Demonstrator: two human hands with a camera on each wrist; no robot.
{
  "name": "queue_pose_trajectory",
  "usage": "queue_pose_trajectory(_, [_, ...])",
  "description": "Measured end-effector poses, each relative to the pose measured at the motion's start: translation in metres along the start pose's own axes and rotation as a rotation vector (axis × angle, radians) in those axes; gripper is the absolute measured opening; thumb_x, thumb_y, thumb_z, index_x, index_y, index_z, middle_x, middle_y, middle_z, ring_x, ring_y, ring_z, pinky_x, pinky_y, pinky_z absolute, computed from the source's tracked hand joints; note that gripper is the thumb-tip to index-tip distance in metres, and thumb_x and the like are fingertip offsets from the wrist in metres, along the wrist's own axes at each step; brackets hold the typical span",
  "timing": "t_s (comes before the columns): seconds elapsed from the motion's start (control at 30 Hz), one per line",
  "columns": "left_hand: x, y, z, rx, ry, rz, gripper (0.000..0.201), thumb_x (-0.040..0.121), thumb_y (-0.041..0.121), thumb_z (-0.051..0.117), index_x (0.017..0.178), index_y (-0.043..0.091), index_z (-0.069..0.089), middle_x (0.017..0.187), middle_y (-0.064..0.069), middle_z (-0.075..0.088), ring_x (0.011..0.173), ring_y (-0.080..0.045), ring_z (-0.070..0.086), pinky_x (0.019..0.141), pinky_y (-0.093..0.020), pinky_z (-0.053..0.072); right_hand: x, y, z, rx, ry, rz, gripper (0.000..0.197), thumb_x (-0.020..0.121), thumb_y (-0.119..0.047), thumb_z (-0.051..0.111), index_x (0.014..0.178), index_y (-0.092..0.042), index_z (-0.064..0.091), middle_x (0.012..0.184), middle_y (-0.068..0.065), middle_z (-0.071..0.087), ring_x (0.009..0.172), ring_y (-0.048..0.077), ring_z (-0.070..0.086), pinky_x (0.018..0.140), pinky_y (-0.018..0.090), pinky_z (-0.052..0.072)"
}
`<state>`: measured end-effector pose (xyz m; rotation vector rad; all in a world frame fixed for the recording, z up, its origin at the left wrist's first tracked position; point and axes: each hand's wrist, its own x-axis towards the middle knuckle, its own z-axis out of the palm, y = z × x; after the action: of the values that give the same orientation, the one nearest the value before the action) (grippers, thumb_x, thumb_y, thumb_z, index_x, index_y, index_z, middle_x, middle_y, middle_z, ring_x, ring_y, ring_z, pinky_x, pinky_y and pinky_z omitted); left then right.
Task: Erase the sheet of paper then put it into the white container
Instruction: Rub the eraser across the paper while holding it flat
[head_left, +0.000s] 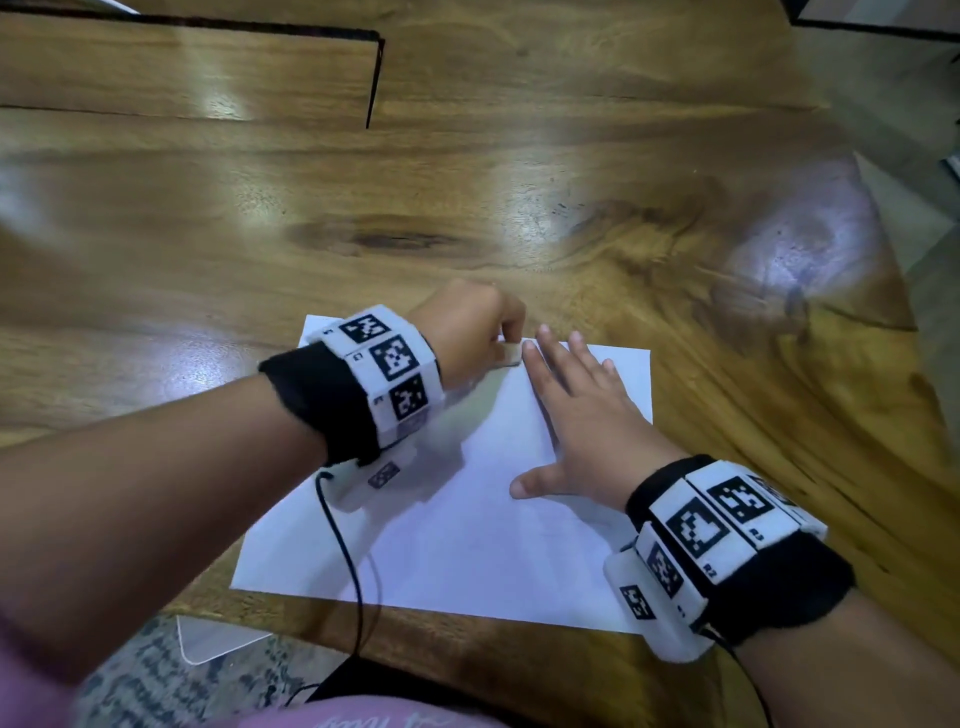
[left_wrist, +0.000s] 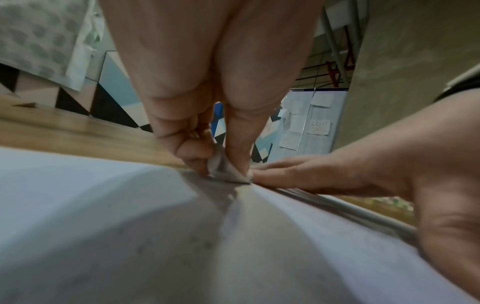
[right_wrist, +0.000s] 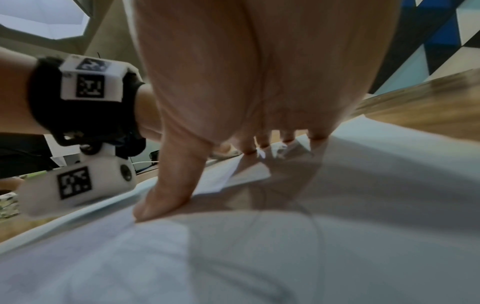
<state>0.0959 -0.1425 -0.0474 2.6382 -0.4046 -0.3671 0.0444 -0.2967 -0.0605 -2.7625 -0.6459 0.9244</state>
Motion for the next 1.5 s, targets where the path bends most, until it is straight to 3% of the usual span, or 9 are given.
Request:
queue_pose_trajectory(0.2, [-0.073, -0.004, 0.020, -0.098, -0.183, 0.219, 0.013, 0.079, 0.015, 0.061, 0.066, 0.013, 0.060, 0.070, 0.000, 0.048, 0.064, -0.019, 0.049, 0.058, -0.021, 0.031, -0.002, 0.000, -0.001, 0.011, -0.011, -0.004, 0.126, 0.071, -0.059, 0.070, 0.147, -0.020, -0.023, 0.151, -0.006, -0.035, 0.140, 0.018, -0.031, 0.114, 0.035, -0.014])
queue_pose_trajectory(0.33, [-0.067, -0.008, 0.018, -0.090, -0.207, 0.230, 0.005, 0.078, 0.017, 0.063, 0.076, 0.013, 0.066, 0.075, -0.002, 0.051, 0.070, -0.022, 0.054, 0.060, -0.017, 0.028, -0.002, 0.000, -0.001, 0.001, -0.011, -0.004, 0.126, 0.071, -0.059, 0.070, 0.147, -0.020, -0.023, 0.151, -0.005, -0.035, 0.140, 0.019, -0.031, 0.114, 0.036, -0.014])
queue_pose_trajectory(0.5, [-0.009, -0.001, 0.008, -0.024, -0.043, 0.035, 0.017, 0.081, 0.020, 0.063, 0.093, 0.009, 0.062, 0.085, -0.002, 0.045, 0.075, -0.019, 0.044, 0.061, -0.023, 0.023, -0.001, 0.000, -0.002, -0.002, -0.013, -0.004, 0.126, 0.070, -0.060, 0.069, 0.147, -0.020, -0.022, 0.152, -0.005, -0.034, 0.140, 0.019, -0.031, 0.115, 0.037, -0.013])
queue_pose_trajectory(0.7, [-0.080, -0.004, 0.029, -0.147, -0.101, 0.173, 0.012, 0.080, 0.018, 0.057, 0.069, 0.014, 0.061, 0.071, 0.000, 0.045, 0.063, -0.017, 0.044, 0.057, -0.021, 0.026, -0.002, 0.001, -0.001, 0.014, -0.017, -0.006, 0.125, 0.071, -0.059, 0.069, 0.147, -0.020, -0.022, 0.151, -0.005, -0.035, 0.140, 0.018, -0.031, 0.114, 0.035, -0.014])
queue_pose_trajectory(0.8, [-0.101, -0.003, 0.039, -0.547, -0.188, -0.069, 0.018, 0.085, 0.016, 0.050, 0.086, -0.001, 0.055, 0.073, -0.002, 0.046, 0.067, -0.018, 0.044, 0.061, -0.025, 0.035, -0.003, 0.001, -0.001, 0.022, -0.017, -0.007, 0.125, 0.071, -0.059, 0.069, 0.147, -0.020, -0.022, 0.151, -0.006, -0.036, 0.140, 0.018, -0.032, 0.113, 0.034, -0.015])
queue_pose_trajectory(0.9, [-0.101, -0.005, 0.042, -0.429, -0.188, -0.059, 0.019, 0.087, 0.014, 0.048, 0.090, -0.004, 0.048, 0.070, -0.002, 0.045, 0.063, -0.017, 0.042, 0.059, -0.024, 0.035, -0.002, -0.001, -0.002, 0.031, -0.019, -0.005, 0.125, 0.071, -0.057, 0.071, 0.147, -0.019, -0.021, 0.151, -0.006, -0.035, 0.140, 0.018, -0.032, 0.114, 0.035, -0.014])
queue_pose_trajectory(1.03, [-0.104, -0.006, 0.034, -0.197, -0.145, 0.070, 0.005, 0.081, 0.020, 0.059, 0.078, 0.016, 0.061, 0.080, 0.002, 0.053, 0.074, -0.017, 0.055, 0.069, -0.030, 0.046, -0.005, 0.001, -0.006, 0.045, -0.044, -0.005, 0.127, 0.071, -0.049, 0.076, 0.149, -0.013, -0.017, 0.153, 0.000, -0.033, 0.141, 0.016, -0.028, 0.117, 0.035, -0.011])
queue_pose_trajectory(1.2, [-0.052, -0.009, 0.002, -0.122, -0.123, -0.016, 0.012, 0.075, 0.014, 0.065, 0.087, 0.013, 0.067, 0.073, -0.005, 0.066, 0.069, -0.021, 0.058, 0.058, -0.024, 0.035, -0.005, -0.001, -0.005, 0.018, -0.055, 0.017, 0.127, 0.070, -0.050, 0.075, 0.148, -0.012, -0.018, 0.152, 0.003, -0.035, 0.142, 0.016, -0.027, 0.117, 0.036, -0.009])
queue_pose_trajectory(1.5, [-0.049, -0.002, 0.021, -0.069, -0.022, 0.111, 0.009, 0.081, 0.017, 0.057, 0.082, 0.009, 0.062, 0.080, -0.004, 0.046, 0.073, -0.020, 0.044, 0.065, -0.025, 0.031, -0.005, 0.000, -0.001, 0.058, -0.035, 0.034, 0.132, 0.068, -0.051, 0.076, 0.147, -0.012, -0.022, 0.151, 0.001, -0.035, 0.141, 0.015, -0.028, 0.117, 0.036, -0.011])
